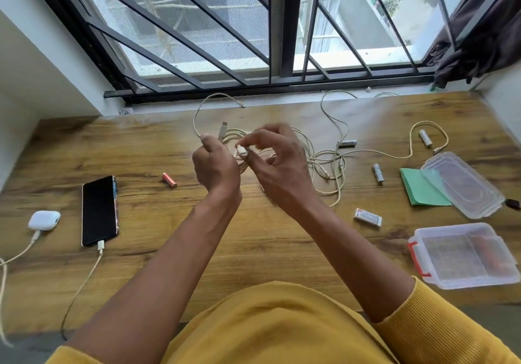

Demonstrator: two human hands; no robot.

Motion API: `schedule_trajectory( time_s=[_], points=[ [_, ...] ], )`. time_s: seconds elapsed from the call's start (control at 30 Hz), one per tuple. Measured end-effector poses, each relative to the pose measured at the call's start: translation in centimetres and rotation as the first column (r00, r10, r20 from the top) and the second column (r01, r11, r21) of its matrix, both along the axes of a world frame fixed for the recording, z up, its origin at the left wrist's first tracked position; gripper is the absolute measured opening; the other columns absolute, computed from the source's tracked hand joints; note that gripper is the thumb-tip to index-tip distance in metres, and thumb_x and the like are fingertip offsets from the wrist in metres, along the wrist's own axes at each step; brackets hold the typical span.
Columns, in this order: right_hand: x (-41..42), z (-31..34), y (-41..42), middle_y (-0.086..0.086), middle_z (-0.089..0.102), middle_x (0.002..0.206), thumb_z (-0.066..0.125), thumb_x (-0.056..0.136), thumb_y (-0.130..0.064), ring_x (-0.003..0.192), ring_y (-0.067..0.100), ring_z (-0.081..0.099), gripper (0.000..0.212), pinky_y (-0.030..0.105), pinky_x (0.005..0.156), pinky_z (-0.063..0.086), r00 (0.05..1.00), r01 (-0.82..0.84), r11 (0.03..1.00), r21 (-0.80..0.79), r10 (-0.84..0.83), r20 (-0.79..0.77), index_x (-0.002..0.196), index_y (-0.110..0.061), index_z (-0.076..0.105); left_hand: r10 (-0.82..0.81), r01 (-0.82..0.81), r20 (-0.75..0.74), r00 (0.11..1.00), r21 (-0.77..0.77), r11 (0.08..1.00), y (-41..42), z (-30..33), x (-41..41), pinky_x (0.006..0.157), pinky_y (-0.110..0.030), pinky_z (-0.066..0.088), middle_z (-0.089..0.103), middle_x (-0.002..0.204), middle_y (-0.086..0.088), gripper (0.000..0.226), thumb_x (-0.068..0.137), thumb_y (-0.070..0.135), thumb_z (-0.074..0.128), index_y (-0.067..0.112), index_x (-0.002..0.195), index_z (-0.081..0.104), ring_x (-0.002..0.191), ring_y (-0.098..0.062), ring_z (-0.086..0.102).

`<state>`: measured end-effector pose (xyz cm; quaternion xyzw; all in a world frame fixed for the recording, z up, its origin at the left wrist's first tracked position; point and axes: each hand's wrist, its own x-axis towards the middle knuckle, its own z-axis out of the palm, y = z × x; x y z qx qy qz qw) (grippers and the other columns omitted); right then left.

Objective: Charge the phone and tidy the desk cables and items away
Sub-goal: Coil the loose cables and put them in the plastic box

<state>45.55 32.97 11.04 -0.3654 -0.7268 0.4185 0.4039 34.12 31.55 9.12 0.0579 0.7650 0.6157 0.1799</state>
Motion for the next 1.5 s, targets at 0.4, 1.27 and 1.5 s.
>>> schedule_trajectory(
  time_s=[0.4,1.27,1.5],
  points=[
    [0.1,0.4,-0.4,0.003,0.074,0.102,0.068,0.094,0.004,0.095,0.02,0.071,0.016,0.031,0.081,0.057,0.984,-0.16,0.955,0.249,0.173,-0.032,0.104,-0.006,0.075,-0.002,0.005,0.045,0.999,-0.063,0.998,0.4,0.5,-1.7,0.066,-0.05,0.049,0.064,0.072,-0.017,0.05,0.105,0.038,0.034,0.015,0.067,0.058,0.069,-0.031,0.058],
    [0.6,1.5,2.7,0.02,0.072,0.098,0.051,0.104,-0.015,0.085,0.024,0.071,0.035,0.036,0.085,0.062,0.912,-0.334,0.488,-0.806,-0.048,-0.407,0.118,0.01,0.07,-0.147,0.192,-0.393,0.908,0.077,0.978,0.7,0.2,0.1,0.051,-0.041,0.037,0.046,0.042,0.006,0.069,0.109,0.052,0.029,0.022,0.049,0.041,0.042,-0.023,0.045],
    [1.2,1.1,2.2,0.022,0.073,0.1,0.068,0.096,0.001,0.088,0.022,0.071,0.021,0.03,0.085,0.059,0.888,-0.398,0.646,-0.652,0.091,-0.451,0.114,0.013,0.071,-0.177,0.179,-0.357,0.917,-0.029,0.984,0.4,0.0,-0.5,0.058,-0.043,0.044,0.054,0.054,0.004,0.066,0.111,0.049,0.028,0.021,0.054,0.046,0.054,-0.03,0.053]
  ],
)
